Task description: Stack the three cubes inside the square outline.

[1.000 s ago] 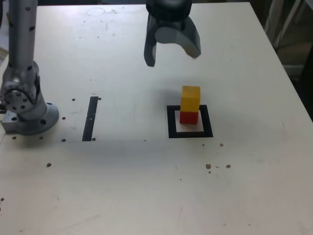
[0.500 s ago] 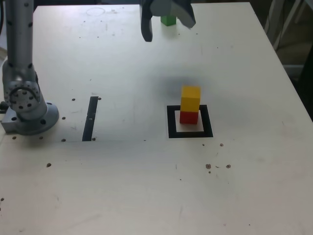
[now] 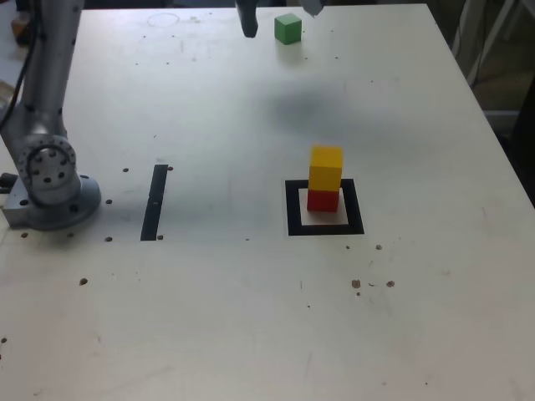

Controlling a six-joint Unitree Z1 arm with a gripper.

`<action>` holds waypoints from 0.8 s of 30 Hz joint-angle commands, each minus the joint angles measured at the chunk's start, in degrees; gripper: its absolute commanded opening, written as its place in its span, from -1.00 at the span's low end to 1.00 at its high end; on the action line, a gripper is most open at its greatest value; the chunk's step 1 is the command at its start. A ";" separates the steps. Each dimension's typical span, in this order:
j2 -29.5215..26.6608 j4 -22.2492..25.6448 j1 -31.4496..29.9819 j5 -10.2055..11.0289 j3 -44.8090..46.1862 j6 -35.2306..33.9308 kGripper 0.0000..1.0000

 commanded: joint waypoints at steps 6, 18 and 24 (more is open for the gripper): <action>6.58 2.43 4.24 0.53 -10.36 3.37 0.99; 17.87 6.66 10.89 -1.19 -27.88 8.89 0.98; 22.68 6.67 13.48 -1.85 -33.09 9.88 0.98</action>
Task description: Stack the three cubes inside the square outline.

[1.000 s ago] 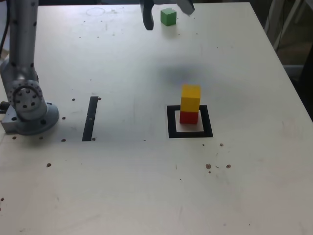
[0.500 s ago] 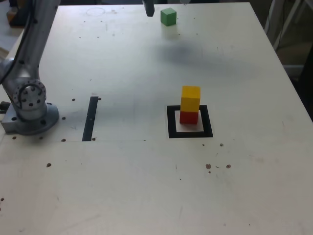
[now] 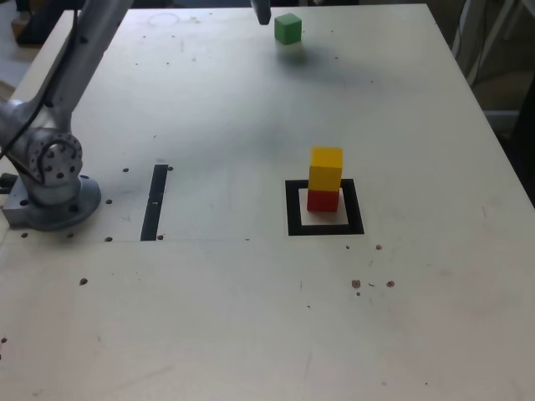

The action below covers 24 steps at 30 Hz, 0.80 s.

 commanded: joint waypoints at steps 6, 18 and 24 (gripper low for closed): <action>2.52 0.22 2.27 -0.36 -4.26 0.45 0.98; 5.76 -0.42 2.84 -1.37 -5.47 -0.87 0.95; 6.73 -0.57 2.92 -1.27 -5.48 -2.98 0.88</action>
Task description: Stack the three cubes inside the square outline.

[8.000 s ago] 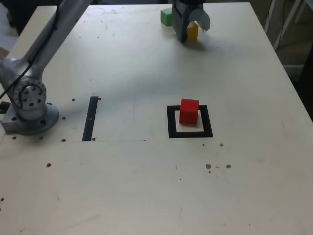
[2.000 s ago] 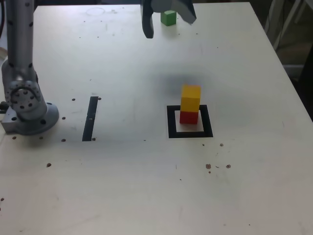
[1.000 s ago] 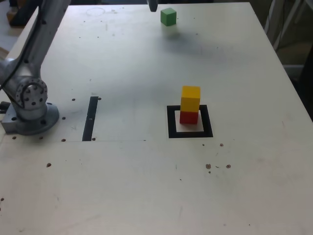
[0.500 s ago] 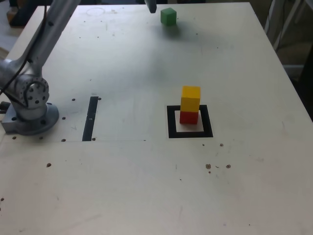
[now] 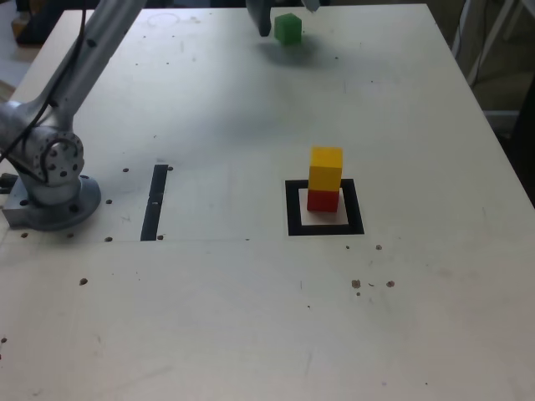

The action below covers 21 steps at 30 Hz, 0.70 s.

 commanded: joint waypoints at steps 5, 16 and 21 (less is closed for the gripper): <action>1.76 -1.39 0.03 -0.31 -1.17 -1.21 0.86; 4.61 -2.81 0.19 -1.74 -3.40 -2.55 0.85; 4.97 -3.72 0.94 -1.88 -3.52 -3.05 0.79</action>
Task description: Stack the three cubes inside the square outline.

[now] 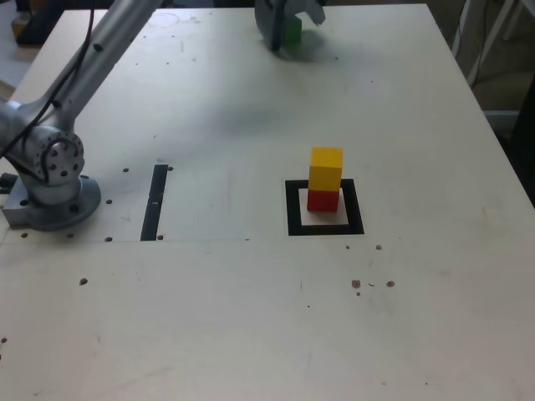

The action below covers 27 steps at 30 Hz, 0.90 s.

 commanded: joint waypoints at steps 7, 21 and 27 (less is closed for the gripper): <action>0.57 -2.72 0.96 -0.41 -0.11 -1.48 0.52; 0.33 -3.78 1.54 -2.40 0.56 -2.29 0.20; -0.02 -3.19 1.54 -2.89 2.50 -2.13 0.12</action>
